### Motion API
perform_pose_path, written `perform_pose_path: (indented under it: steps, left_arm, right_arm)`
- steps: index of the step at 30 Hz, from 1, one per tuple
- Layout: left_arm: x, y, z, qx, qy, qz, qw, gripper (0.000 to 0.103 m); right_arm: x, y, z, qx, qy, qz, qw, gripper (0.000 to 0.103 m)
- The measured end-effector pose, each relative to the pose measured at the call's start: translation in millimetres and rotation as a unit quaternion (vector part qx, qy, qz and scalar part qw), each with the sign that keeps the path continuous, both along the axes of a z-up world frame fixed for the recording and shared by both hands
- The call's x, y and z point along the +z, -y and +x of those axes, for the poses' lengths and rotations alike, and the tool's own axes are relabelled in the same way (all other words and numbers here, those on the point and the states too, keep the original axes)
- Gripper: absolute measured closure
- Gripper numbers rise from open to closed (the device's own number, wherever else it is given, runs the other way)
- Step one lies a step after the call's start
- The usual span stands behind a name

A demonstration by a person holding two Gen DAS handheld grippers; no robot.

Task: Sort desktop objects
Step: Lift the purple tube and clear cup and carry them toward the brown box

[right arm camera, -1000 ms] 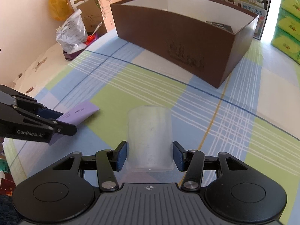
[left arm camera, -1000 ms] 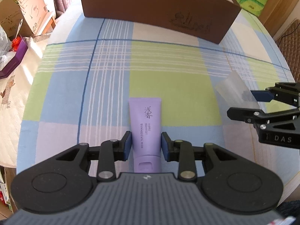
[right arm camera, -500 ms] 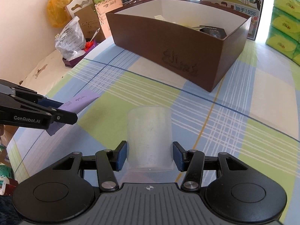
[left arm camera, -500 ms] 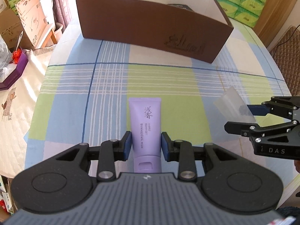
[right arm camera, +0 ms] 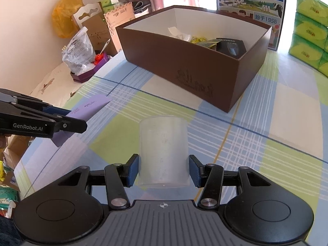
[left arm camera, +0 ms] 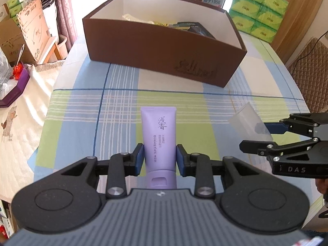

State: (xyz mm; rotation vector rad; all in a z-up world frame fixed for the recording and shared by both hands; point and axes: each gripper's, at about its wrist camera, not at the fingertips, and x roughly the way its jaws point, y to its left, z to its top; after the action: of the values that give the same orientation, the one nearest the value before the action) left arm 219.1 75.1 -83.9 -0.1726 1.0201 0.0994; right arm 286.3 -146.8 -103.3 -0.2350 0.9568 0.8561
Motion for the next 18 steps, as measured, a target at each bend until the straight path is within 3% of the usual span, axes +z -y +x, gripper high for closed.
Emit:
perform_pose_path:
  steps: [18]
  left_arm:
    - [15.9,-3.2,9.0,-0.012,0.023,-0.001,0.9997,0.075]
  right_arm:
    - [18.9,-11.5,11.4,0.01,0.014,0.014,1.0,0.055]
